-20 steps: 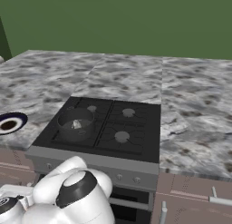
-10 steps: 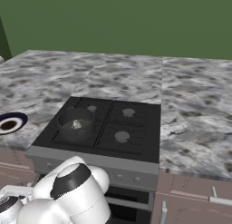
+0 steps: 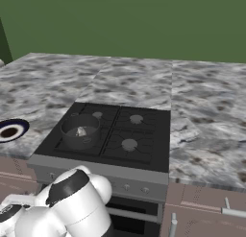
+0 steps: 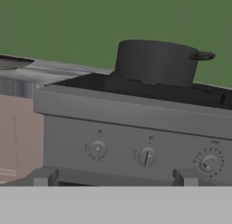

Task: Retrieve the frozen meat and place it in the pot on a burner. Then turn the burner on.

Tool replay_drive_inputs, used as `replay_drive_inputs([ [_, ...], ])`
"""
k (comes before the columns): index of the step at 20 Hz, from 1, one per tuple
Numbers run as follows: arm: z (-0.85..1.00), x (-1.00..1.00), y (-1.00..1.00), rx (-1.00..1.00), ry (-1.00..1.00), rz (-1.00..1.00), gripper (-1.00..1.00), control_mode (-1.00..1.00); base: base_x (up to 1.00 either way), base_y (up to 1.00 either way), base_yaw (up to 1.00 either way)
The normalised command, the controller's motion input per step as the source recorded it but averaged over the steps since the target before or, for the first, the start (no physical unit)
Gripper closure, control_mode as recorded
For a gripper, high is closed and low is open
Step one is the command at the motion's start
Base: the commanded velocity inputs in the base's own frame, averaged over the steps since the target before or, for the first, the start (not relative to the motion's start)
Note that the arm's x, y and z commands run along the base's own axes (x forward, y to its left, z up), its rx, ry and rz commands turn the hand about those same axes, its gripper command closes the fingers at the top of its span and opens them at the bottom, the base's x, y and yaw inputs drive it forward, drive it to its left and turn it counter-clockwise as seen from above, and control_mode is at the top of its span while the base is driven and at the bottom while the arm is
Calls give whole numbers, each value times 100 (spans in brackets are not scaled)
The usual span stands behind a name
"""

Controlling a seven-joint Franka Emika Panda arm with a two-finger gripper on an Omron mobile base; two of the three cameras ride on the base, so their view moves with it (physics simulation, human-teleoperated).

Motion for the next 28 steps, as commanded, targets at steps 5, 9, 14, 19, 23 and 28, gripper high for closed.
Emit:
replay_drive_inputs([
  [5, 0, 3, 3, 0, 0, -3, -100, -100, 0, 0, 0],
  [9, -2, 13, 5, 0, 4, -4, -100, -100, 0, 0, 0],
  [14, -4, 10, 11, 0, 4, -1, -100, -100, 0, 0, 0],
  [19, -2, 1, 0, 0, 0, 0, -100, -100, 0, 0, 0],
  [23, -1, 1, -1, 16, 0, -1, -100, -100, 0, 0, 0],
  [28, -1, 0, 0, 28, 0, -3, -100, -100, 0, 0, 0],
])
